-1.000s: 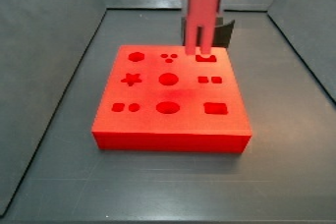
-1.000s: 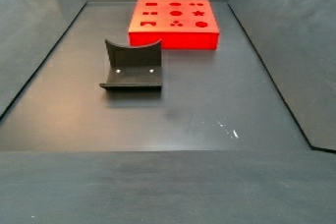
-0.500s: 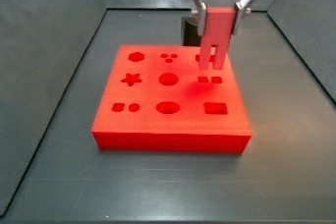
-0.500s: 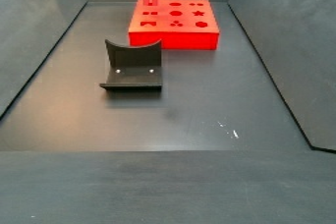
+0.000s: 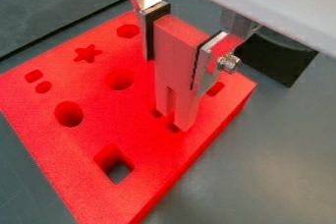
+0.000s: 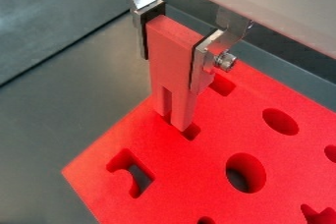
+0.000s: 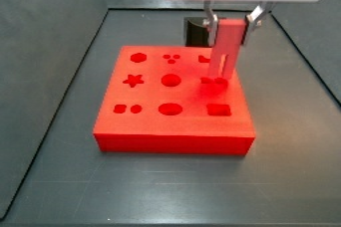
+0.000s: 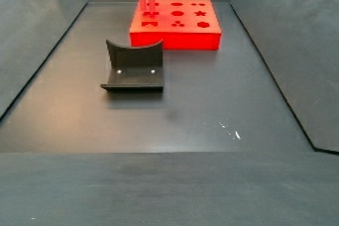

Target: Insert the double-square object.

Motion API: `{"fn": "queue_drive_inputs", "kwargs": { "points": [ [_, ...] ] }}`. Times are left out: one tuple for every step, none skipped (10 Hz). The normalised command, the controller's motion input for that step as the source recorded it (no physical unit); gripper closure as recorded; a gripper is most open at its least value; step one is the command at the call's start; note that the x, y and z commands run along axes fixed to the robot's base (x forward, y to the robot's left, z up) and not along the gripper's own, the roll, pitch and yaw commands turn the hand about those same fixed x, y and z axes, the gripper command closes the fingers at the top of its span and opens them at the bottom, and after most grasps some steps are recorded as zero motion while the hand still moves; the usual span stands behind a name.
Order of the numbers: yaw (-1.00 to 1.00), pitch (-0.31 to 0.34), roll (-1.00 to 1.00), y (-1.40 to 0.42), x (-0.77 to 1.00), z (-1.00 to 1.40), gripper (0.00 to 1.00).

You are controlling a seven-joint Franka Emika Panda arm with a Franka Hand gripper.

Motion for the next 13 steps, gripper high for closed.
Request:
{"fn": "queue_drive_inputs", "kwargs": {
  "points": [
    [-0.03,0.066,0.0,0.0,-0.1,-0.19,1.0],
    [-0.04,0.064,-0.02,-0.03,-0.11,-0.17,1.0],
    [-0.05,0.0,-0.05,-0.06,-0.05,-0.23,1.0],
    [-0.05,0.0,-0.06,-0.07,-0.08,-0.23,1.0],
    [-0.06,0.0,-0.08,-0.04,-0.15,-0.21,1.0],
    [-0.05,0.0,-0.05,0.0,-0.13,-0.22,1.0],
    [-0.05,0.0,-0.03,0.0,-0.04,-0.26,1.0],
    [0.0,0.0,-0.02,0.0,0.05,-0.35,1.0],
    [-0.06,0.0,0.0,0.0,0.3,-0.57,1.0],
    [-0.06,0.0,0.0,0.01,0.42,-0.73,1.0],
    [-0.01,0.0,0.0,0.0,0.34,-0.8,1.0],
    [0.0,0.0,0.0,0.0,0.28,-0.75,1.0],
    [0.0,-0.003,0.0,0.0,0.04,-0.58,1.0]
  ]
}}
